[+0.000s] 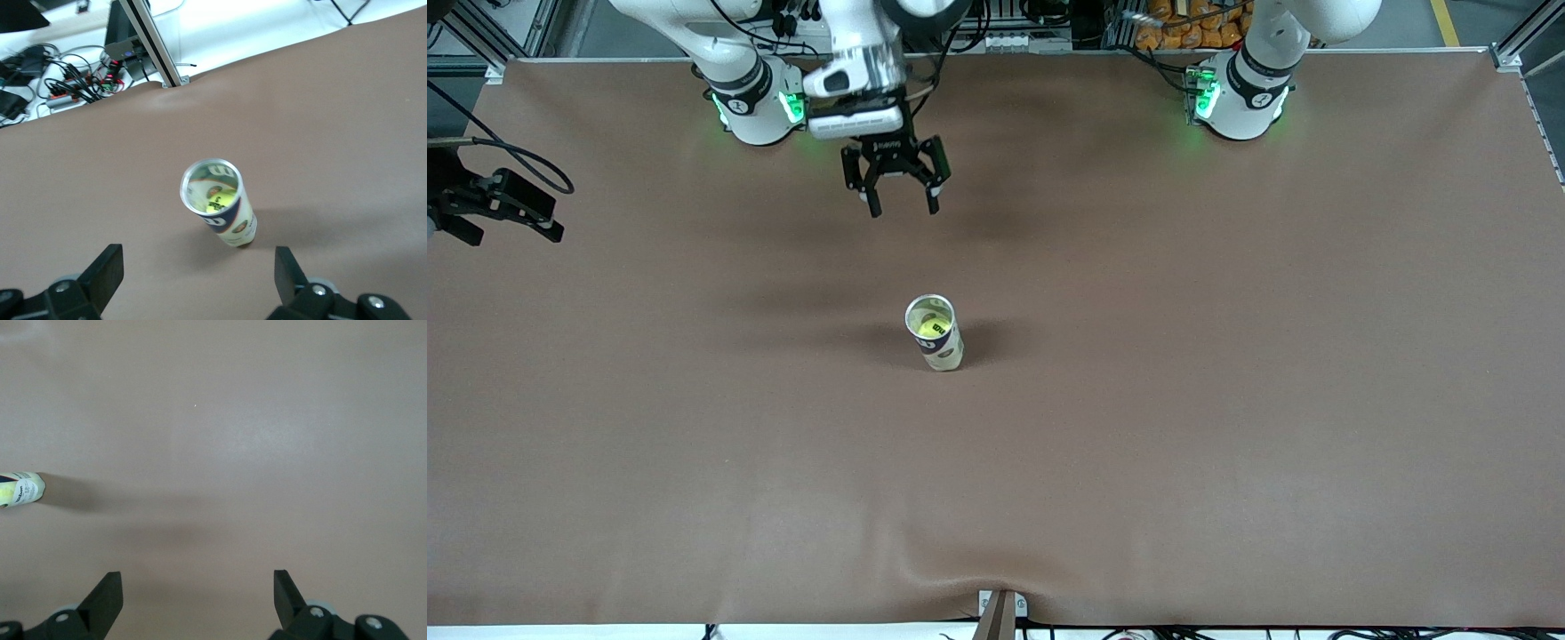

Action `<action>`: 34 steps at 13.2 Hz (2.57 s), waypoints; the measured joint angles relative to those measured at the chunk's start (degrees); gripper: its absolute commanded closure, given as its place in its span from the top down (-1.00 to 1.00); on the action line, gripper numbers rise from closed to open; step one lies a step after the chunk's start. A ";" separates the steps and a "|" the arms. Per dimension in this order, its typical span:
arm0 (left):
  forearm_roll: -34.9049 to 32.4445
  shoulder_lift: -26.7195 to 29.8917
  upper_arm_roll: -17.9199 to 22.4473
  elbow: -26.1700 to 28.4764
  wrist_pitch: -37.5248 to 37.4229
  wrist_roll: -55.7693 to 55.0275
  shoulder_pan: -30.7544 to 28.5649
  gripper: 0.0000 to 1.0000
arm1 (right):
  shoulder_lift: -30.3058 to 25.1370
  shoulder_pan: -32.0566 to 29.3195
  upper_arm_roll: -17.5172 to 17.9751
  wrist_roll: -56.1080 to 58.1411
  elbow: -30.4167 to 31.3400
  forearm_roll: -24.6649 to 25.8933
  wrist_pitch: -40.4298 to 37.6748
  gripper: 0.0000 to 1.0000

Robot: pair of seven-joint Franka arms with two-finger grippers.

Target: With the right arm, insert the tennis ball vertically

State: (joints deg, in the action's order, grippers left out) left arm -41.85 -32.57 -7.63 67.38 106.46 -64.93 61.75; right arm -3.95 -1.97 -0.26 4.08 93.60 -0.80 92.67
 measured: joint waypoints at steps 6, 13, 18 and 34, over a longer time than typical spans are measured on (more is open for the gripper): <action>16.72 10.43 0.47 0.36 -0.08 18.41 -11.64 1.00 | -0.17 -0.01 0.00 0.00 0.00 0.00 0.00 1.00; 37.97 23.04 0.93 2.17 -10.13 37.88 -35.60 1.00 | -0.26 0.00 0.12 0.00 0.01 -0.01 0.00 1.00; 42.91 23.81 0.90 2.99 -19.13 49.52 -52.27 1.00 | -0.27 -0.01 0.14 0.00 0.02 -0.01 0.00 1.00; 45.14 36.02 -3.52 31.54 -11.94 60.14 -68.79 1.00 | -0.26 0.00 0.15 0.00 0.03 -0.01 0.00 1.00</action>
State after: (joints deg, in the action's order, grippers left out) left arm 3.28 3.45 -11.15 98.92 94.52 -4.78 -7.04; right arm -4.22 -1.97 -0.11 4.08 93.63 -0.81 92.66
